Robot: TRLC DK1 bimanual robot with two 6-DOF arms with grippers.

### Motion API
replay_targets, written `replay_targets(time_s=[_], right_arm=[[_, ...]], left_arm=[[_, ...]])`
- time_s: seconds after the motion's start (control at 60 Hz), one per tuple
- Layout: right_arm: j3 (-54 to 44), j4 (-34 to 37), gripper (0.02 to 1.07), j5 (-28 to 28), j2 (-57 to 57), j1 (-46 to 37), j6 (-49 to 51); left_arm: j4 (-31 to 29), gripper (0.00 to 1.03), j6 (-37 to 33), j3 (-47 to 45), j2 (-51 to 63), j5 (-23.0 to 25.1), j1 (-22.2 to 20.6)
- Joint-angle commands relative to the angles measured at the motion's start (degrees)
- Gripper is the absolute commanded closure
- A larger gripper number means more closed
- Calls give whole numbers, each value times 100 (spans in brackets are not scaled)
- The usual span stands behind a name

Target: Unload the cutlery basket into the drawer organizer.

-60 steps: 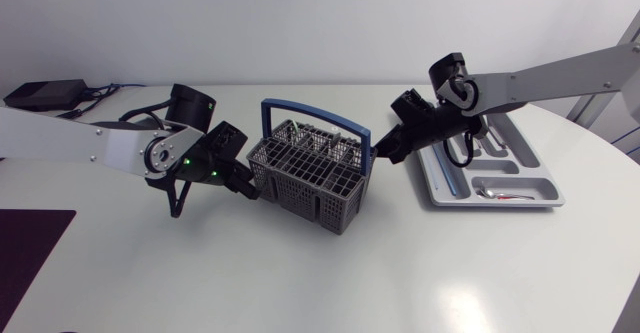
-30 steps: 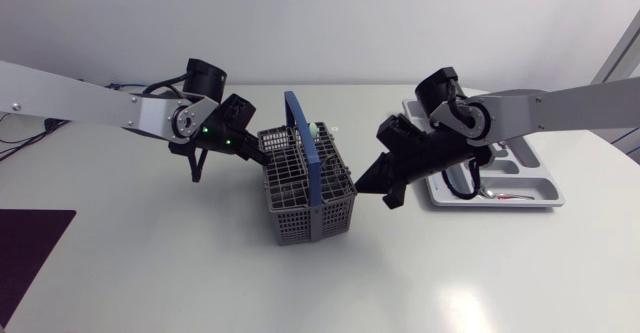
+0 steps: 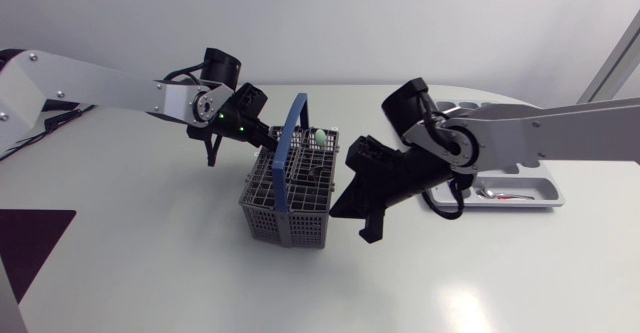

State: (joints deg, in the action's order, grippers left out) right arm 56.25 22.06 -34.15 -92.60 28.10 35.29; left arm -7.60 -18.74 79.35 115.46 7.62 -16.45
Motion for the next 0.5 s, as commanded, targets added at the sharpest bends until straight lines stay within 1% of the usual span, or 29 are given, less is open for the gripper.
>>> replay_targets(time_s=[0.0,0.1,0.183,0.217,0.233,0.25,0.283,0.35,0.383,0.417,0.483], right_arm=[[-255,-44,101,58,418,-217,-13],[-395,-18,101,31,699,-533,224],[-483,0,100,31,945,-683,435],[-492,17,95,23,1024,-727,497],[-492,35,90,23,1077,-735,549],[-492,35,88,31,1095,-735,558],[-501,87,83,58,1183,-771,672],[-501,123,80,75,1244,-841,708],[-501,149,77,75,1262,-876,725],[-527,175,77,75,1288,-902,751],[-641,175,77,75,1402,-938,813]], left_arm=[[-119,95,-226,-95,-155,3,256],[-119,95,-393,-570,-691,56,458],[-111,93,-701,-1238,-1377,82,581],[-93,90,-780,-1405,-1544,82,581],[-84,88,-894,-1633,-1790,82,581],[-84,87,-938,-1704,-1869,82,581],[-84,86,-1096,-2038,-2291,82,564],[-84,81,-1281,-2372,-2845,82,502],[-146,81,-1343,-2512,-3188,73,423],[-286,81,-1369,-2574,-3478,64,362],[-849,75,-1536,-2565,-4102,12,89]])
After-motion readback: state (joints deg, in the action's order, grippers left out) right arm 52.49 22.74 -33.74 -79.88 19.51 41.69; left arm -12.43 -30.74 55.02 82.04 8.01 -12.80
